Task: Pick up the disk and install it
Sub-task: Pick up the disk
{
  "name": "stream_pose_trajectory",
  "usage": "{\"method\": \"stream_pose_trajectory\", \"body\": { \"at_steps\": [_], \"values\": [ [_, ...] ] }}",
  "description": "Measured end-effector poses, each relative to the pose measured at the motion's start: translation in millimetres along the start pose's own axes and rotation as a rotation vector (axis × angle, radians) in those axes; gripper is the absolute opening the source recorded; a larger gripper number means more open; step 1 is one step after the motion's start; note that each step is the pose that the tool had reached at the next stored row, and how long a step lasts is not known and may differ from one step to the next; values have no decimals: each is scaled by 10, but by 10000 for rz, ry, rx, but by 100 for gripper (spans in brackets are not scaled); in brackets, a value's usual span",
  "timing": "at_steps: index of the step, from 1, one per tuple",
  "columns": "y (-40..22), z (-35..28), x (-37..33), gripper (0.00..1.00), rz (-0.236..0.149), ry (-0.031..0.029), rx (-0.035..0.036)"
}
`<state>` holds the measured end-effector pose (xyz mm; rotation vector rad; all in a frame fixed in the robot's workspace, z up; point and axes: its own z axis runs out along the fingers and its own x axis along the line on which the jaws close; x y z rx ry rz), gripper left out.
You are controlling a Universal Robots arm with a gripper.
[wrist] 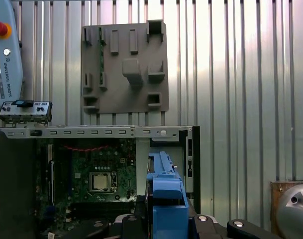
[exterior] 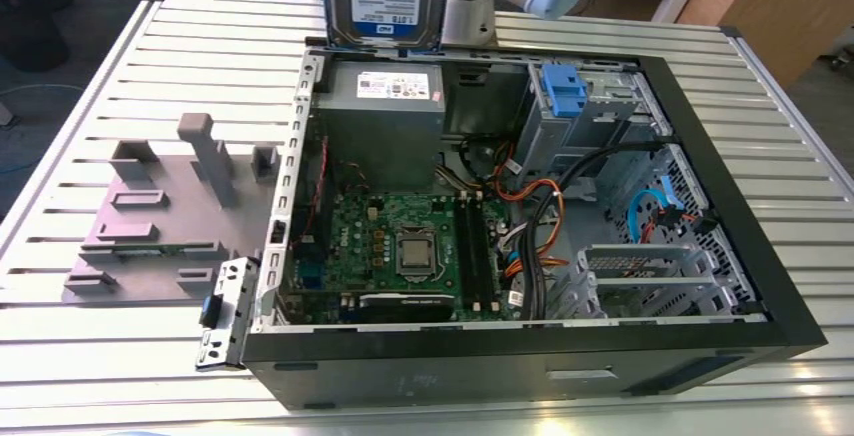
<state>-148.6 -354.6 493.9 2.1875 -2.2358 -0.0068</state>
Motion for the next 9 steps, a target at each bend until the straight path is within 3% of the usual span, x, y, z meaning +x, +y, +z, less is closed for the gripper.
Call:
{"method": "stream_pose_trajectory", "body": {
  "at_steps": [9],
  "values": [
    [-50, -1, -1, 37, 0, 0, -4]
  ]
}}
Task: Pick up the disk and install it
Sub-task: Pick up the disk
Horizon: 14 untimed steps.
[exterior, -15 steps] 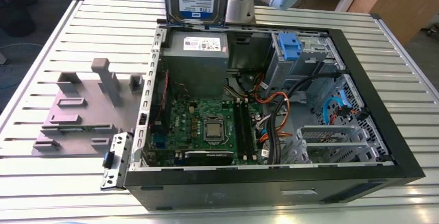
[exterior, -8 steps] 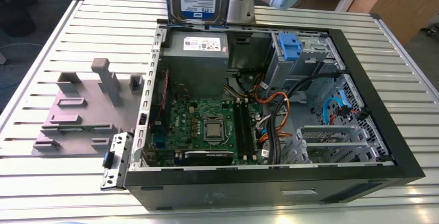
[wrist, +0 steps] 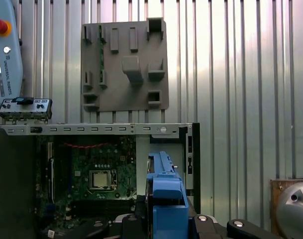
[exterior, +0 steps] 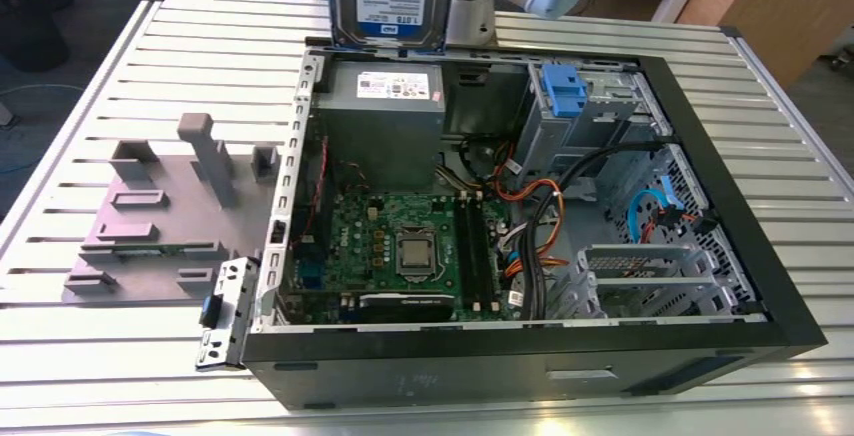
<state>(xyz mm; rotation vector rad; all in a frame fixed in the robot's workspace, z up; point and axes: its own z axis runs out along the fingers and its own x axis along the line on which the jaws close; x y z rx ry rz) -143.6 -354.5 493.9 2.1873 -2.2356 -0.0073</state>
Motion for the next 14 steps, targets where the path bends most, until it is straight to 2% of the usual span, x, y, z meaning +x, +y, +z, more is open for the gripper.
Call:
{"method": "stream_pose_trajectory", "body": {
  "at_steps": [14],
  "values": [
    [-80, -1, -2, 37, 0, 0, -6]
  ]
}}
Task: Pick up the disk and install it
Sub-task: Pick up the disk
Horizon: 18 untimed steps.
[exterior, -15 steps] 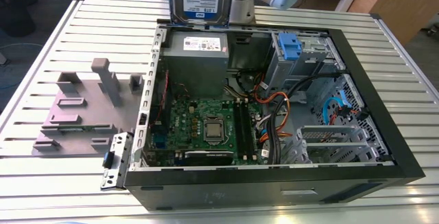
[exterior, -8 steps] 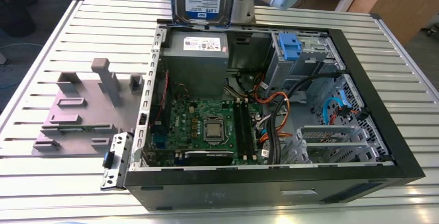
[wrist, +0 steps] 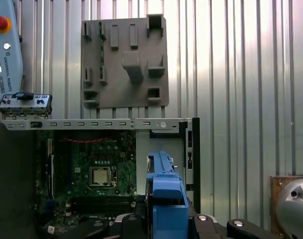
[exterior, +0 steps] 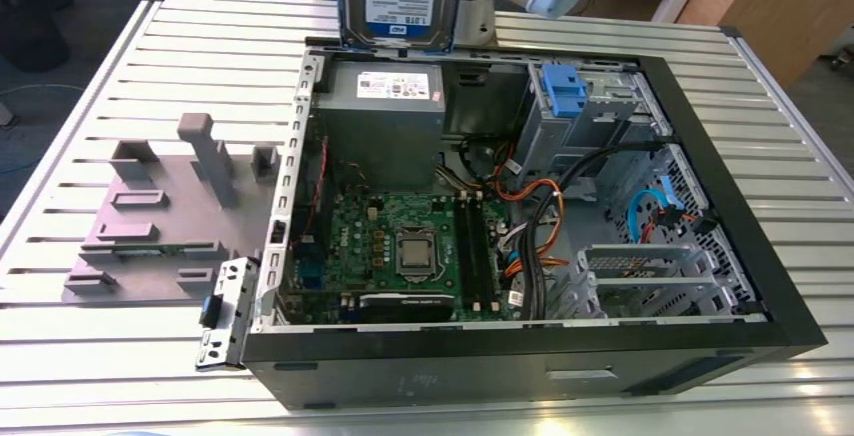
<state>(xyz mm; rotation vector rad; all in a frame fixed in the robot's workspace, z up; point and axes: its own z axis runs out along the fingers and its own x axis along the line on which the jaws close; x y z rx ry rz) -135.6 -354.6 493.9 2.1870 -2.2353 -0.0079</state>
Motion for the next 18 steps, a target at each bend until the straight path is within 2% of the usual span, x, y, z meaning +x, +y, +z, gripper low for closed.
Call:
{"method": "stream_pose_trajectory", "body": {
  "at_steps": [18],
  "values": [
    [-112, -1, -2, 37, 0, 0, -11]
  ]
}}
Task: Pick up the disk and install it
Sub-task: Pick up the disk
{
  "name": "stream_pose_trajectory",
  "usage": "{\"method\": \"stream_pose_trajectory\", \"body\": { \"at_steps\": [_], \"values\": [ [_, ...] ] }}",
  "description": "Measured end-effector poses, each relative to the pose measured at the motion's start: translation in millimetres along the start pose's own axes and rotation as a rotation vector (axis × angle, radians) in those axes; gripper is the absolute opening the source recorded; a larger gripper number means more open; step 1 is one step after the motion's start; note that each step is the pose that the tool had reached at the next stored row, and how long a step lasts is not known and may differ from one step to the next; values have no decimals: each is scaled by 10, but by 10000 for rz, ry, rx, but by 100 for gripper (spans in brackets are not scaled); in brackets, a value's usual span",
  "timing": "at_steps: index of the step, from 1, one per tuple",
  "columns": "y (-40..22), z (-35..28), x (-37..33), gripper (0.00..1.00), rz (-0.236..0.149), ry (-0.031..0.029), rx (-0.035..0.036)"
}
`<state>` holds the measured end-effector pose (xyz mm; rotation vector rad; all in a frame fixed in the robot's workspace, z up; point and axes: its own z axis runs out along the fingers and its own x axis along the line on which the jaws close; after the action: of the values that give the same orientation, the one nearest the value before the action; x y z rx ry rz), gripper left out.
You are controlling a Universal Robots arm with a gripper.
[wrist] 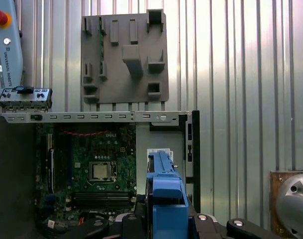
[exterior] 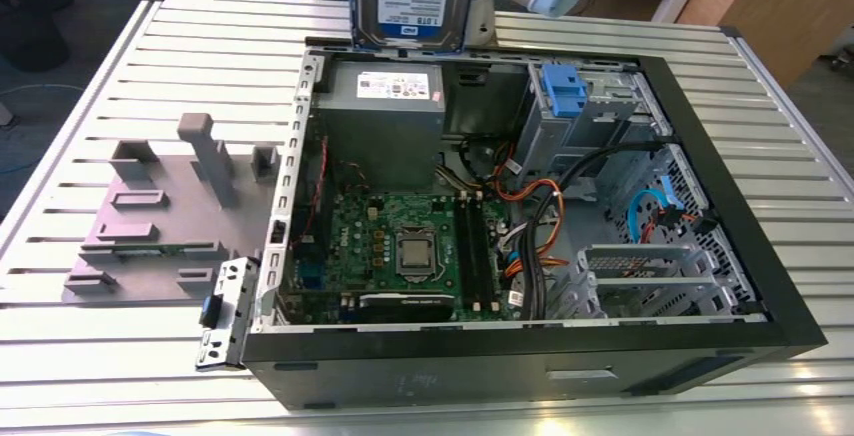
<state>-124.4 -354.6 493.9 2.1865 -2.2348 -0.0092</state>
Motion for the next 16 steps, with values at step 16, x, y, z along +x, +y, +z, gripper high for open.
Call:
{"method": "stream_pose_trajectory", "body": {
  "at_steps": [16],
  "values": [
    [-72, -1, -2, 37, 0, 1, -5]
  ]
}}
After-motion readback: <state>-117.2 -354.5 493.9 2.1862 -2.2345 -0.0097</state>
